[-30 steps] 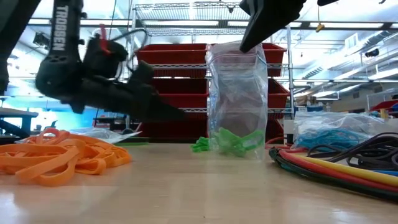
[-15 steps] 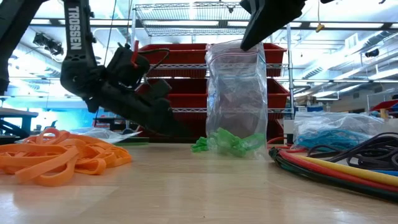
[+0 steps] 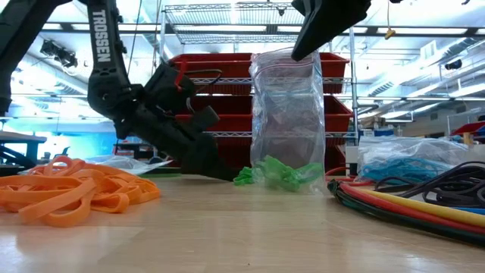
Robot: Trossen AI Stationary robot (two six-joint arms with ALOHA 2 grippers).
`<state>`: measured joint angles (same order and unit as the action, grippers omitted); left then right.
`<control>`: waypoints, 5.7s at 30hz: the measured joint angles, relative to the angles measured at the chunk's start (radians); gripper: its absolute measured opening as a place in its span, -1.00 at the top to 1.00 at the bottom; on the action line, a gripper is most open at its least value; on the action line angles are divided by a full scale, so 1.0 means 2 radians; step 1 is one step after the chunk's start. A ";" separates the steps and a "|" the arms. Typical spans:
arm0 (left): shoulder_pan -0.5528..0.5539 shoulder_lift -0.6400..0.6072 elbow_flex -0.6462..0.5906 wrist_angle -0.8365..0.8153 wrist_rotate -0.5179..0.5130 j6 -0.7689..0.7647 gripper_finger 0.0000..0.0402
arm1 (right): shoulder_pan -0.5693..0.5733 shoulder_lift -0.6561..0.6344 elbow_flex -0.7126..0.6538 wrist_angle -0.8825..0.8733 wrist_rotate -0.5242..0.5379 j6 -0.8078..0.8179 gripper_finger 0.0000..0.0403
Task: Sort rubber bands
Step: Put the green rubber band into the transparent zip bag
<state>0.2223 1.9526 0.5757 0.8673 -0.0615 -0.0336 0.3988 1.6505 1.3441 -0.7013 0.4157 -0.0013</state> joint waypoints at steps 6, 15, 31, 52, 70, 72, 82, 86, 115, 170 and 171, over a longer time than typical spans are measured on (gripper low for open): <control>0.010 0.000 0.006 -0.013 0.025 0.002 0.05 | 0.000 0.000 0.000 0.000 0.000 0.000 1.00; 0.013 0.001 0.030 -0.066 0.052 0.047 0.66 | 0.000 0.000 0.000 0.002 0.000 -0.001 1.00; -0.025 -0.085 0.012 -0.095 0.105 0.059 0.99 | 0.001 0.000 0.000 0.002 0.000 0.000 1.00; -0.031 -0.274 0.030 -0.307 0.006 0.054 1.00 | 0.003 0.000 0.000 0.004 0.000 0.003 1.00; -0.060 -0.275 0.038 -0.087 0.231 0.031 1.00 | 0.004 0.000 0.000 0.003 0.000 0.003 1.00; -0.068 -0.275 0.039 -0.077 0.235 0.022 1.00 | 0.004 0.000 0.000 0.003 0.000 0.002 1.00; -0.093 -0.252 0.098 -0.208 0.200 0.030 1.00 | 0.003 0.000 0.000 0.010 0.000 0.000 1.00; -0.092 -0.231 0.109 -0.225 0.198 0.028 1.00 | 0.003 0.000 0.000 0.010 0.000 0.000 1.00; -0.090 -0.225 0.113 -0.253 0.161 0.014 -0.03 | 0.003 0.000 0.000 0.008 0.000 0.001 1.00; -0.038 -0.153 0.007 -0.167 0.012 0.083 0.98 | 0.004 0.000 0.000 0.008 -0.001 0.012 1.00; -0.044 -0.173 0.007 -0.166 0.015 0.084 0.99 | 0.004 0.000 0.000 0.007 -0.001 0.012 1.00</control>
<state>0.1342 1.6073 0.5906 0.5349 -0.0322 0.1338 0.4065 1.6508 1.3434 -0.6871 0.4145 0.0231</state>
